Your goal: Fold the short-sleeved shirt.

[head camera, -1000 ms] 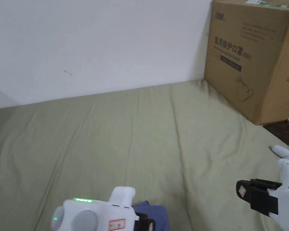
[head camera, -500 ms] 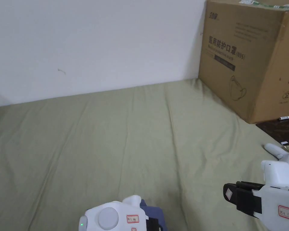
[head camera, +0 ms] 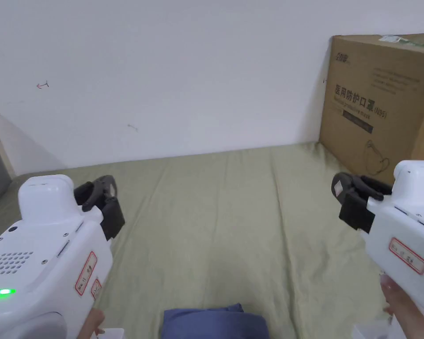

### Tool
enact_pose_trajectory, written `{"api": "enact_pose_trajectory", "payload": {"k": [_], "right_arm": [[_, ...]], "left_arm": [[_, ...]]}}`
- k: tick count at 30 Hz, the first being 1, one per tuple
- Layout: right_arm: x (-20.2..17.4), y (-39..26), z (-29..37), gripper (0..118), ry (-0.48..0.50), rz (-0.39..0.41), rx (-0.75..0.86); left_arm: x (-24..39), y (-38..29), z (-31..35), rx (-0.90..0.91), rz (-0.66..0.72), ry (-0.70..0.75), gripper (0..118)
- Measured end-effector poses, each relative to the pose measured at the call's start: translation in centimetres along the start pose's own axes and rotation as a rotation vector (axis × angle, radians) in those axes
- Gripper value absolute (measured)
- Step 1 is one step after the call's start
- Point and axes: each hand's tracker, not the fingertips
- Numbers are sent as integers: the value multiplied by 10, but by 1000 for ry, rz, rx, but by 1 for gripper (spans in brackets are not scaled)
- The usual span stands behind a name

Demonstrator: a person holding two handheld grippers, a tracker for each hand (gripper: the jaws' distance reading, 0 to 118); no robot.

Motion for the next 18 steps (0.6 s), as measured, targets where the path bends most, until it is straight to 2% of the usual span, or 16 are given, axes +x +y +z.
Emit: {"api": "enact_pose_trajectory", "payload": {"k": [1,4,7,12,14,18], "right_arm": [[-3,2,-4,0,-16,-3,28],[-14,-3,-13,0,-86,109,87],[-13,-16,-28,0,-109,162,14],[-6,-40,-31,0,-241,170,-110],[0,-41,-30,0,-224,140,-116],[5,-34,-29,0,-233,140,-115]], "left_arm": [[-1,-2,2,-8,-8,30,1],[1,-19,2,-46,-28,47,1],[6,-38,3,-106,-58,73,1],[14,-58,10,-161,-45,95,1],[17,-62,13,-158,-34,84,1],[18,-60,13,-164,-71,76,1]]}}
